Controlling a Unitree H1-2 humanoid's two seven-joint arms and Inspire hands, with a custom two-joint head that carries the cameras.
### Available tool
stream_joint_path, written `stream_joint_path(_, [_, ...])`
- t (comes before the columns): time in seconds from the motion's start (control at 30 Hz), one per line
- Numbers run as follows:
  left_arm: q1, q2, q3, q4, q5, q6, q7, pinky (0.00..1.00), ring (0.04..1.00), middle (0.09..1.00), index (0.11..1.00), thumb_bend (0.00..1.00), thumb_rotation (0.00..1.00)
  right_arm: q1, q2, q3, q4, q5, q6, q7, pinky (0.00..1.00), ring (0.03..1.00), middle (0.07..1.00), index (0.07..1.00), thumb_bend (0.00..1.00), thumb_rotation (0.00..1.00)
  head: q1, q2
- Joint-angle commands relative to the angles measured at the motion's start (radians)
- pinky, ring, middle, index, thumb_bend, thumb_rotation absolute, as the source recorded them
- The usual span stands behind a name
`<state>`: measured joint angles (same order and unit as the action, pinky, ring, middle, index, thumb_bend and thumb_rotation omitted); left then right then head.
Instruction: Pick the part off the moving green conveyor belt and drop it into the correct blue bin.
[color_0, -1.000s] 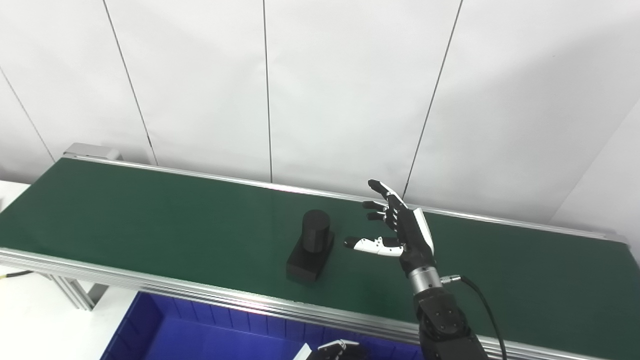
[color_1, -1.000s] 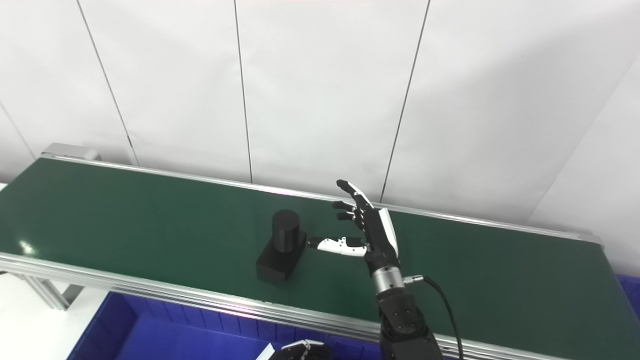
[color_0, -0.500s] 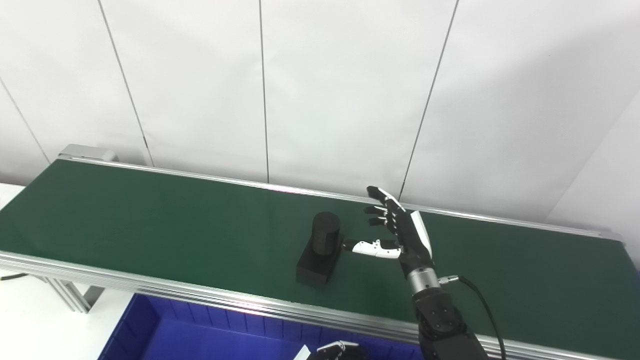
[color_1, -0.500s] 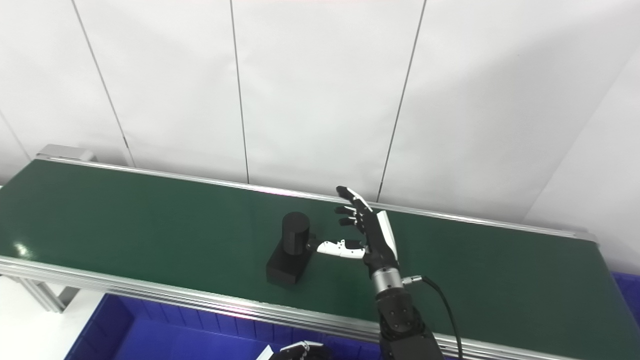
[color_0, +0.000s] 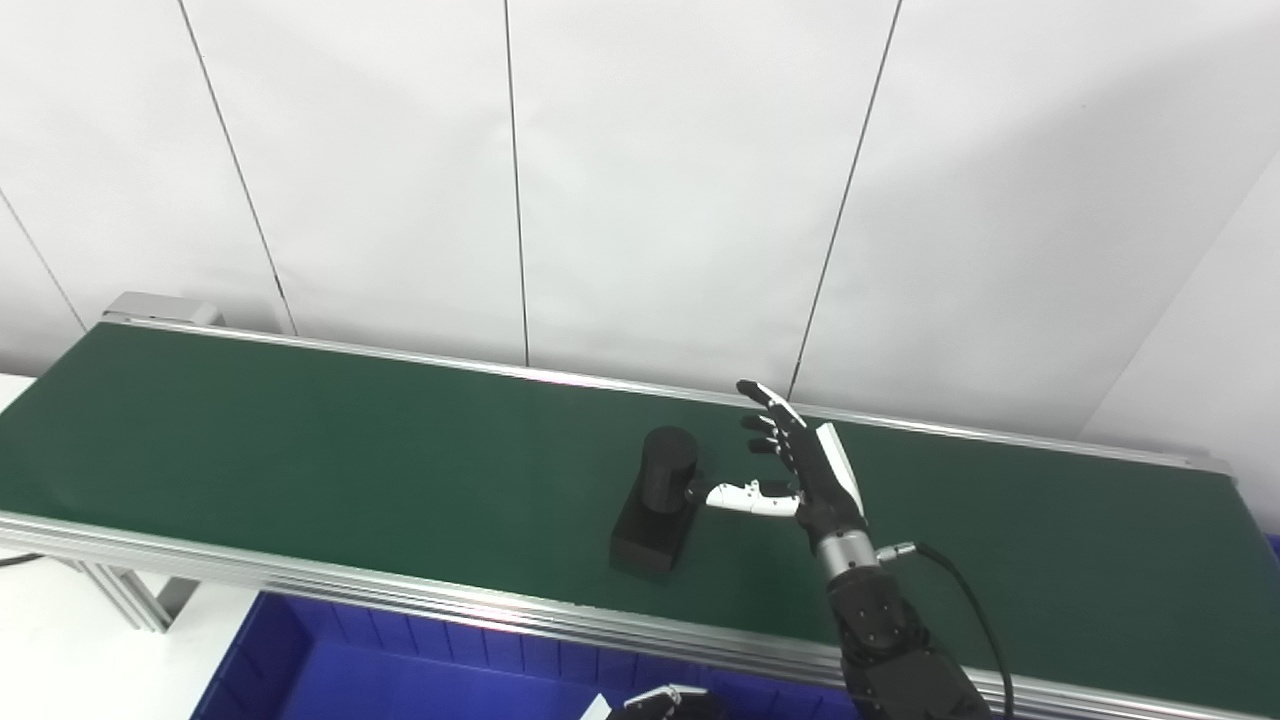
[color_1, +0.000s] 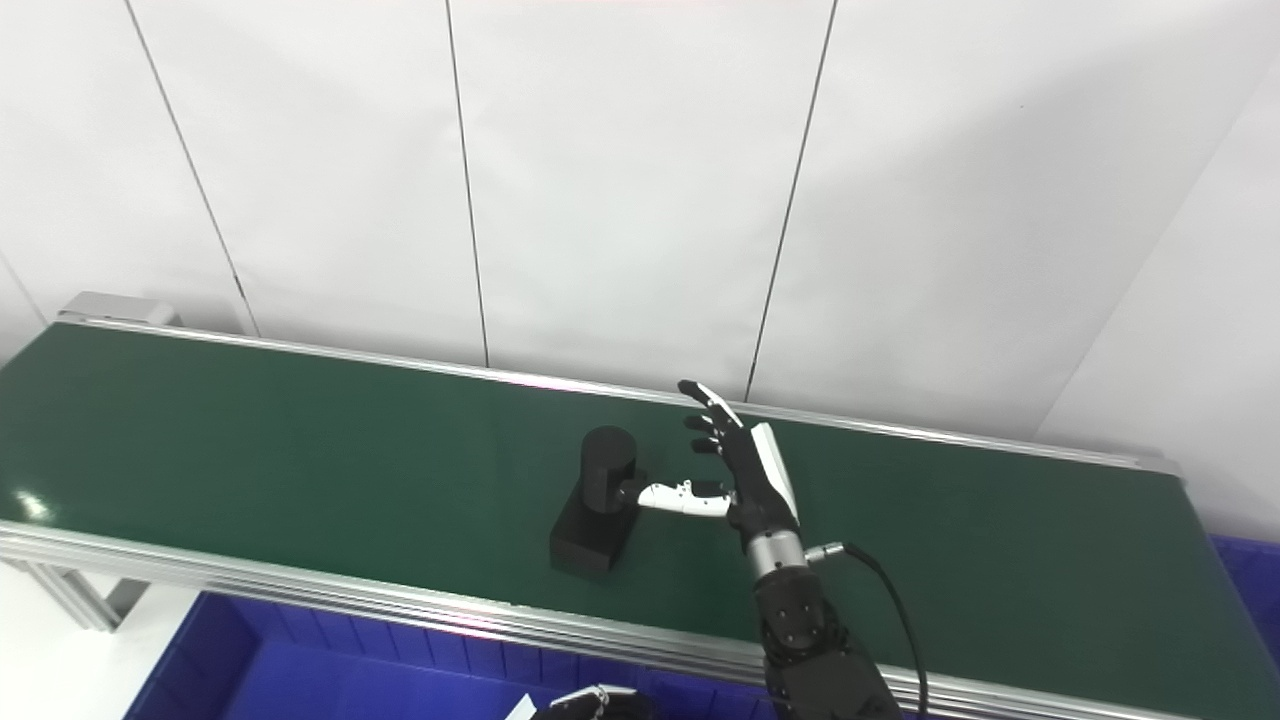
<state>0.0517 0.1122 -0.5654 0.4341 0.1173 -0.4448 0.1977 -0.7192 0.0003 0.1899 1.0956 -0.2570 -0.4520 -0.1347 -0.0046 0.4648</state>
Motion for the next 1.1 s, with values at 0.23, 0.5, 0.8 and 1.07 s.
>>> stream_joint_path(0.23, [0.002, 0.002, 0.000, -0.048, -0.001, -0.025, 0.008, 0.67, 0.738, 0.760, 0.743, 0.92, 0.13, -0.055, -0.008, -0.001, 0.015, -0.008, -0.015, -0.030, 0.84, 0.915, 0.932, 0.871, 1.00, 0.32, 0.000, 0.007])
stream_joint_path(0.5, [0.008, 0.000, 0.003, -0.059, 0.001, -0.025, 0.005, 0.68, 0.736, 0.760, 0.743, 0.91, 0.14, -0.046, -0.010, 0.010, 0.027, -0.016, -0.017, -0.041, 0.78, 0.854, 0.851, 0.816, 1.00, 0.29, 0.002, 0.015])
stream_joint_path(0.8, [0.007, -0.001, 0.000, -0.059, 0.002, -0.025, 0.008, 0.68, 0.735, 0.761, 0.747, 0.90, 0.14, -0.036, -0.001, 0.012, 0.023, 0.014, -0.017, -0.028, 0.67, 0.728, 0.765, 0.762, 1.00, 0.24, 0.005, 0.017])
stream_joint_path(1.07, [0.007, -0.001, 0.000, -0.061, 0.004, -0.025, 0.008, 0.69, 0.742, 0.765, 0.743, 0.90, 0.14, -0.030, 0.003, 0.032, 0.016, 0.015, -0.018, -0.032, 0.66, 0.715, 0.763, 0.750, 1.00, 0.21, 0.004, 0.017])
